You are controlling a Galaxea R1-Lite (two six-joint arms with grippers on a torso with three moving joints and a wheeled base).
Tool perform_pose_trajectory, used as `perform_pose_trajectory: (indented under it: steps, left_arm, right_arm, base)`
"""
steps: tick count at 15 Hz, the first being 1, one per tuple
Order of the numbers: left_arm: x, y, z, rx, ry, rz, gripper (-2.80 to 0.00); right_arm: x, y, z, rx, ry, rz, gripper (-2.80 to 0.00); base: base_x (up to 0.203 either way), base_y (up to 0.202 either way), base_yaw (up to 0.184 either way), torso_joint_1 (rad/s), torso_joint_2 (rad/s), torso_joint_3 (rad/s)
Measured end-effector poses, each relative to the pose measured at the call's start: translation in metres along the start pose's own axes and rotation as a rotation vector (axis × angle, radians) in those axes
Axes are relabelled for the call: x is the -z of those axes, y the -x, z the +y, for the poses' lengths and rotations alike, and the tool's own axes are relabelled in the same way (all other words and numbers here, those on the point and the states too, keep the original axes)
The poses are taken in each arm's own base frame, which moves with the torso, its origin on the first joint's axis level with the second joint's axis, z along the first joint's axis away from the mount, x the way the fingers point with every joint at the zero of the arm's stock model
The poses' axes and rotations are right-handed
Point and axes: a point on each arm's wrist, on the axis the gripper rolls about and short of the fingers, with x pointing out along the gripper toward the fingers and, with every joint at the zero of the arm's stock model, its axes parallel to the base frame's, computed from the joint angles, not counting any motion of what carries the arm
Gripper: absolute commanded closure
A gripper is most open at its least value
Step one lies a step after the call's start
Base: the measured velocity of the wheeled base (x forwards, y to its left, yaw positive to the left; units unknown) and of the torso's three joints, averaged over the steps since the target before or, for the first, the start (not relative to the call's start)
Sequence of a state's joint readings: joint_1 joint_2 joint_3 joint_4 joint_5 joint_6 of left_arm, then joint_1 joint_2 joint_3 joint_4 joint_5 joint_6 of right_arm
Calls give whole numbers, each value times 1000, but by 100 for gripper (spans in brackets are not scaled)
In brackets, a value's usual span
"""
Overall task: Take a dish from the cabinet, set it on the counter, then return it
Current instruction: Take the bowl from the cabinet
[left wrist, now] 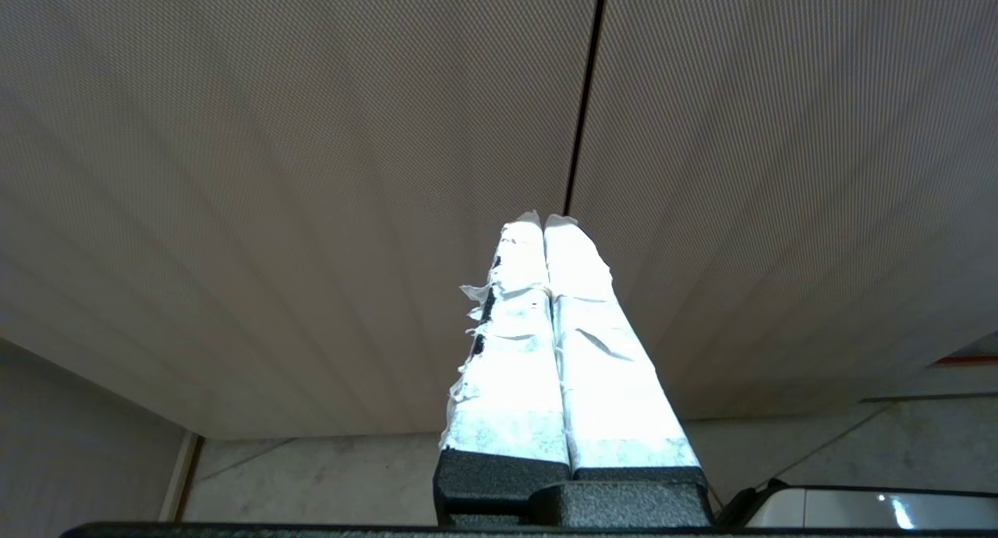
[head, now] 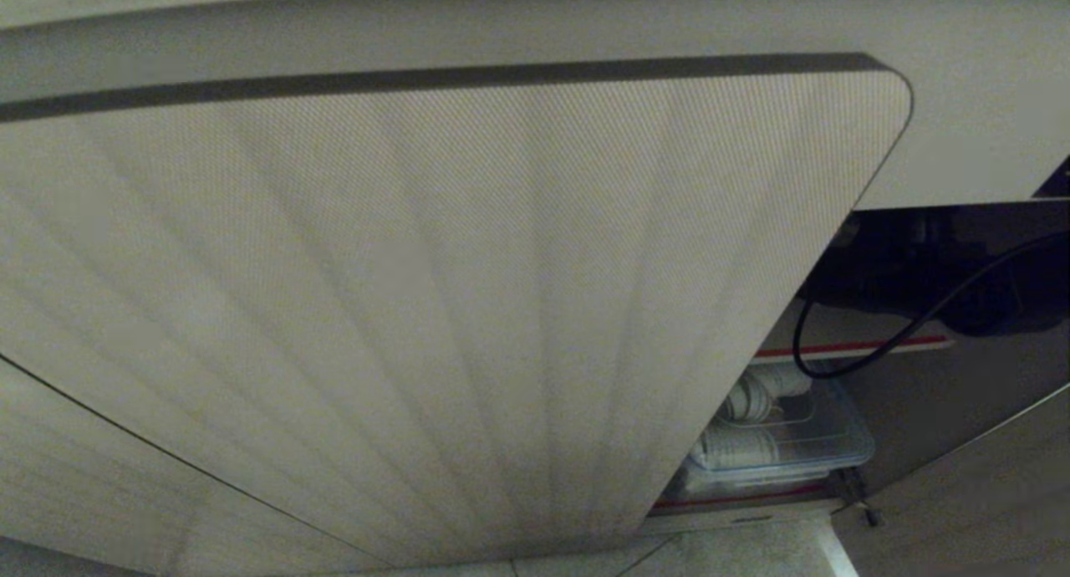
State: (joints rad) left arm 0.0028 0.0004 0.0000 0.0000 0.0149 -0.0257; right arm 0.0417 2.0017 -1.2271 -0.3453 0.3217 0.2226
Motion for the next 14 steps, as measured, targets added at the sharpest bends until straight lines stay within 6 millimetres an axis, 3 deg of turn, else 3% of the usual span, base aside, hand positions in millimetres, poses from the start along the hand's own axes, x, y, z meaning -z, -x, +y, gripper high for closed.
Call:
perform_pose_trajectory:
  steps: [14]
  left_arm:
    - [0,0,0,0,0,0,0]
  right_arm:
    - [-12,4,6,-61,-33,107,-280]
  base:
    - [0,0,0,0,0,0]
